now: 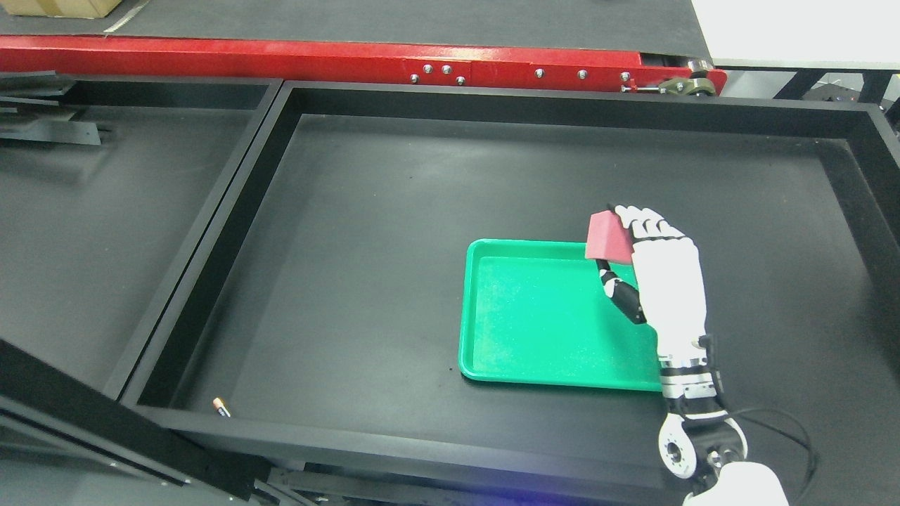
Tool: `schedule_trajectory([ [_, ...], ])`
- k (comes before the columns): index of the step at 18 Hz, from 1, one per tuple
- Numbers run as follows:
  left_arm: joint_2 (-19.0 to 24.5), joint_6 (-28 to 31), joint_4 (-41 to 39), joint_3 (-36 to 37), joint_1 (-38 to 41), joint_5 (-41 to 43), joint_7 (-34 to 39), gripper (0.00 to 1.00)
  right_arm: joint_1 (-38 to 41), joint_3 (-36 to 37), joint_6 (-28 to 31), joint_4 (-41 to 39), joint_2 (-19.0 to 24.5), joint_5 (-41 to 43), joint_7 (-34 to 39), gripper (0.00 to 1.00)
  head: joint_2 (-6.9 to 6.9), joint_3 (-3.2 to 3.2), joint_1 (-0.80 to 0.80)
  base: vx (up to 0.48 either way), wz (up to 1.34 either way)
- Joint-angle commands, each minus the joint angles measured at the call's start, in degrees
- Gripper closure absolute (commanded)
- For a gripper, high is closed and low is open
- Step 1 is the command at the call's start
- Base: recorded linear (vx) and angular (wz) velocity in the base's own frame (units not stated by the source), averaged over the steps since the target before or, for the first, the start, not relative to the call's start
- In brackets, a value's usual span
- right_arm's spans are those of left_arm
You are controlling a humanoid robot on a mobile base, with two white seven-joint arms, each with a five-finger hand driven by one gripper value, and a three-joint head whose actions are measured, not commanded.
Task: Pick pink block from left shelf to tray
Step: 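Lift the pink block up out of the green tray with the right hand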
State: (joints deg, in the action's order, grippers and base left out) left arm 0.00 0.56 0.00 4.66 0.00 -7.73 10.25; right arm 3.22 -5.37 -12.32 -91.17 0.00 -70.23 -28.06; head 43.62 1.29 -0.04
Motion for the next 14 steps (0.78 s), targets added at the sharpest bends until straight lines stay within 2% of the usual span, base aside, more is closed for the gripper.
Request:
schedule_trajectory([
  [1,1.0,-0.03,-1.0,0.0,-1.67,0.0,0.03,0.0,0.83,2.29,0.19,-2.52,-1.0,2.2,-13.16,0.97,0.0,0.0,0.0,-0.066,0.07],
  [9,1.0,-0.03,-1.0,0.0,-1.67,0.0,0.03,0.0,1.88,2.12,0.1,-2.52,-1.0,2.29,-13.16,0.97,0.0,0.0,0.0,-0.123,0.23],
  [14,1.0,-0.03,-1.0,0.0,-1.67,0.0,0.03,0.0,3.11,2.12,0.1,-2.43,-1.0,2.29,-13.16,0.97,0.0,0.0,0.0,-0.14,0.52],
])
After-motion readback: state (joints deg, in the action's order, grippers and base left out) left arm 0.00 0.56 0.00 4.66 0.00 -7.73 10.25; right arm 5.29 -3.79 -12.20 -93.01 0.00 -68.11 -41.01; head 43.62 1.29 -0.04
